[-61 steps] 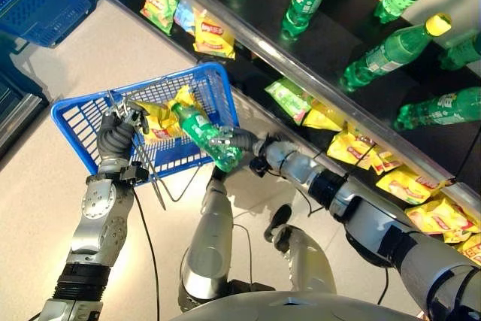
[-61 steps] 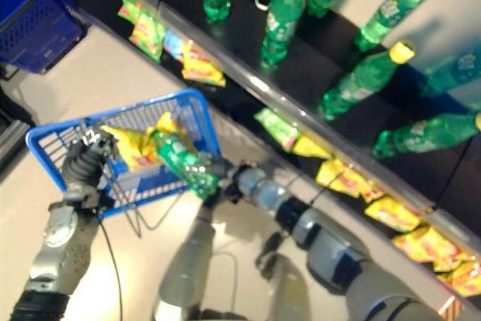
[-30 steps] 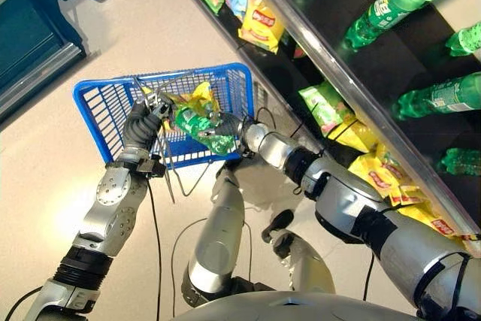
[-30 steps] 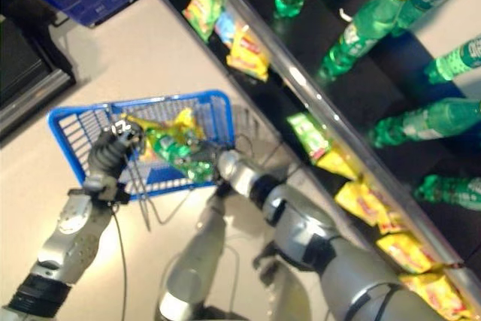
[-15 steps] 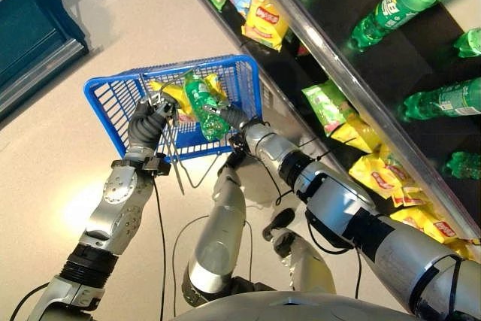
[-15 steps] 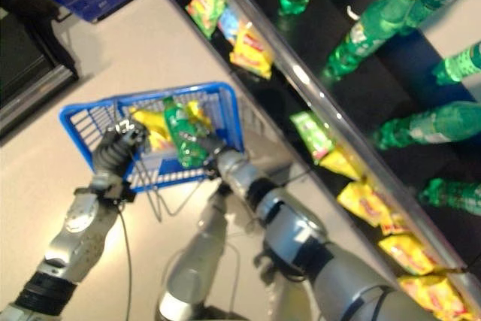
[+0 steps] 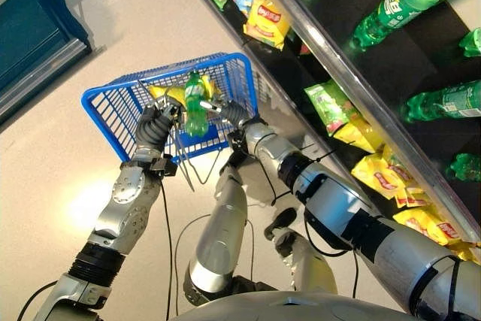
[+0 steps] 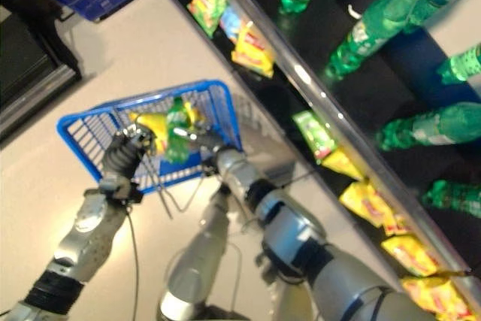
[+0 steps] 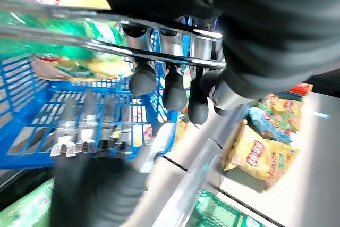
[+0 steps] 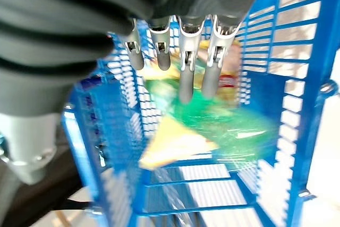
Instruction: Pick up the snacks into the basket
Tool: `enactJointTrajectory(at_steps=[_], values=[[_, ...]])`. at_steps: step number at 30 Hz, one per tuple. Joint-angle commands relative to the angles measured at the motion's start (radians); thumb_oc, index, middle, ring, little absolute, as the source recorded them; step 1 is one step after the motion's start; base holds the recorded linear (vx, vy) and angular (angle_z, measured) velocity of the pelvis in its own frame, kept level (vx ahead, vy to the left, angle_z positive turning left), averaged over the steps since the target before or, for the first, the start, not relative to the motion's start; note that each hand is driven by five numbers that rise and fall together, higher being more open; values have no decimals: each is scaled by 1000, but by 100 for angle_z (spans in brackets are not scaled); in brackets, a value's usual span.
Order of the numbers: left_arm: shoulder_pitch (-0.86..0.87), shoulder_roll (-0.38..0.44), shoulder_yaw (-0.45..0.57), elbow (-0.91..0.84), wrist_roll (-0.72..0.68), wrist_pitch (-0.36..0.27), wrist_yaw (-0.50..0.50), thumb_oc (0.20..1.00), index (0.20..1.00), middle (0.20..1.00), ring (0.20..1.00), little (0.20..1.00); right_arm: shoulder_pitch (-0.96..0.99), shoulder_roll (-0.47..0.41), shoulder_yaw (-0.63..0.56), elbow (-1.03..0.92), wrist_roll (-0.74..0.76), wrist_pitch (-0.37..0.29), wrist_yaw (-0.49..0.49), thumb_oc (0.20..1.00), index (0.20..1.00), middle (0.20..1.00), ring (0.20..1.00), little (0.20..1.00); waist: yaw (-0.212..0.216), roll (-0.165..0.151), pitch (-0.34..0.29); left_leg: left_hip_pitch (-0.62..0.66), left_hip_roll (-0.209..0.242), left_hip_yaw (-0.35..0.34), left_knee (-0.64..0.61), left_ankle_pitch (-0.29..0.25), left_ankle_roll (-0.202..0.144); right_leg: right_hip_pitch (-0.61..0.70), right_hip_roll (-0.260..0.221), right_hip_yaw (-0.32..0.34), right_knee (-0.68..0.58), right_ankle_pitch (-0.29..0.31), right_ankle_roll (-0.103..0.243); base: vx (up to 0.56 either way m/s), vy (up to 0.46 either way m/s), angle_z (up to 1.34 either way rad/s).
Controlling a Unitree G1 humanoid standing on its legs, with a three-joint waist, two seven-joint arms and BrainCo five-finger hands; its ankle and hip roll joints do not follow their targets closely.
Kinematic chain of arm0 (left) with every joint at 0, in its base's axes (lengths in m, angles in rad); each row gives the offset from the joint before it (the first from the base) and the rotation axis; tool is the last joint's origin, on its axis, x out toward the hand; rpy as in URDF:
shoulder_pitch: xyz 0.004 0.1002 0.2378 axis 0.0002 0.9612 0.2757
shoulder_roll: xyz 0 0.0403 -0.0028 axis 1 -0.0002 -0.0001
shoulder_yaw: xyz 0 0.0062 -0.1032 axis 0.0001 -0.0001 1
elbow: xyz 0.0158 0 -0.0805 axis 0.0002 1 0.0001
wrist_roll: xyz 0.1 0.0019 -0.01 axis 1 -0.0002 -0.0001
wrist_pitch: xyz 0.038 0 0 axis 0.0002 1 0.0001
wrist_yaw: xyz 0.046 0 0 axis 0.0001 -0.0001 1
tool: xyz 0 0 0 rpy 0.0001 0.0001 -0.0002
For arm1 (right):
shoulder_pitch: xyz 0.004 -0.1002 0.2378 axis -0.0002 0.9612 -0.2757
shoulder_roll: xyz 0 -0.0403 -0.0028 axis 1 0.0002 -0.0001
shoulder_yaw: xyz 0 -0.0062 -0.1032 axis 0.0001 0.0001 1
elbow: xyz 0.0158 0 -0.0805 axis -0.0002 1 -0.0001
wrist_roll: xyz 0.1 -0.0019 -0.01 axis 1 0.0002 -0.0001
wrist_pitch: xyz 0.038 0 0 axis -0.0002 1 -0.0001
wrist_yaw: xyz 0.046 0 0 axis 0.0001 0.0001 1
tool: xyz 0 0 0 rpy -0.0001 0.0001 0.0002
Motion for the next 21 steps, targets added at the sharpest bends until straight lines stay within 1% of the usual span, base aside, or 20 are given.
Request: enactJointTrajectory(at_steps=[1,2,4,5,6,7,8,9,10,11,12,13,14,15,16,17,20,21], values=[[-93,1,59,-213,18,-145,-30,200,200,200,200,200,-62,124,-26,-25,40,-46,8,1000,1000,1000,1000,1000,18,26,13,15,-70,72,45,-72,112,-22,-7,26,-54,184,17,-87,59,1],[-92,2,60,-208,22,-144,-28,200,200,200,200,200,-56,122,-27,-35,55,-50,8,1000,1000,1000,1000,1000,14,27,14,6,-74,75,42,-43,114,-30,-11,21,-59,205,9,0,0,0],[-92,2,60,-207,25,-145,-27,200,200,200,200,200,-54,121,-26,-41,58,-51,11,1000,1000,1000,1000,1000,13,27,14,5,-73,75,40,-42,114,-30,-11,22,-59,206,9,-10,16,1],[-90,3,61,-207,26,-144,-29,200,200,200,200,200,-47,122,-20,-50,62,-51,16,1000,1000,1000,1000,1000,13,22,13,18,-69,76,43,-73,112,-21,-8,31,-54,185,16,75,-27,-2],[-88,3,63,-206,25,-144,-29,200,200,200,200,200,-44,122,-13,-61,66,-52,19,1000,1000,1000,1000,1000,12,22,13,18,-68,76,44,-73,113,-22,-8,32,-53,186,17,0,0,0],[-89,3,62,-207,25,-144,-29,200,200,200,200,200,-45,121,-14,-61,66,-52,18,1000,1000,1000,1000,1000,12,25,16,6,-72,77,42,-44,114,-30,-11,25,-58,207,10,0,0,0],[-87,0,61,-203,22,-147,-31,200,200,200,200,200,-40,125,3,-85,80,-56,33,1000,1000,1000,1000,1000,11,20,15,16,-67,78,47,-73,112,-22,-8,31,-53,186,17,-84,33,-2],[-88,0,61,-203,22,-147,-31,200,200,200,200,200,-40,124,3,-86,80,-56,32,1000,1000,1000,1000,1000,10,23,17,4,-71,78,44,-44,114,-31,-12,24,-58,207,10,73,-41,-2],[-87,0,62,-203,22,-147,-31,200,200,200,200,200,-39,125,4,-85,80,-56,33,1000,1000,1000,1000,1000,10,20,15,16,-67,77,47,-73,112,-22,-8,31,-53,186,17,-78,37,-1],[-88,-1,62,-200,21,-149,-31,200,200,200,200,200,-35,123,15,-101,88,-59,40,1000,1000,1000,1000,1000,8,22,18,6,-69,79,43,-44,113,-30,-12,23,-59,208,10,0,0,0],[-85,0,64,-199,21,-150,-32,200,200,200,200,200,-33,121,22,-109,87,-59,44,1000,1000,1000,1000,1000,7,21,18,6,-69,79,43,-44,113,-30,-12,23,-59,208,10,0,0,0],[-82,1,67,-197,21,-151,-32,200,200,200,200,200,-29,122,33,-122,85,-58,49,1000,1000,1000,1000,1000,5,15,15,21,-65,79,44,-74,111,-21,-8,31,-54,186,16,74,-37,0],[-78,0,69,-196,24,-151,-31,200,200,200,200,200,-21,116,38,-131,86,-60,52,1000,1000,1000,1000,1000,3,12,16,23,-64,81,42,-73,111,-20,-8,32,-54,186,16,0,0,0],[-79,0,69,-197,24,-151,-31,200,200,200,200,200,-21,115,38,-131,86,-60,52,1000,1000,1000,1000,1000,2,16,18,11,-68,82,40,-44,113,-29,-11,25,-59,208,9,0,0,0],[-72,0,75,-193,28,-152,-29,200,200,200,200,200,-8,104,45,-151,78,-63,51,1000,1000,1000,1000,1000,-2,9,17,27,-60,85,41,-74,110,-19,-8,34,-54,187,16,-88,48,-1],[-73,0,74,-194,28,-153,-29,200,200,200,200,200,-8,102,46,-153,78,-63,50,1000,1000,1000,1000,1000,-2,13,19,15,-64,86,39,-44,112,-28,-12,27,-59,208,9,0,0,0],[-51,-1,95,-179,38,-146,-23,200,200,200,200,200,39,66,64,-229,82,-68,54,1000,1000,1000,1000,1000,-16,1,18,20,-59,95,42,-47,112,-31,-13,36,-53,209,10,-47,25,-7],[-51,-1,95,-179,38,-146,-23,200,200,200,200,200,39,66,64,-229,82,-68,54,1000,1000,1000,1000,1000,-16,1,18,20,-59,95,42,-47,112,-31,-13,36,-53,209,10,-12,-1,-9]])
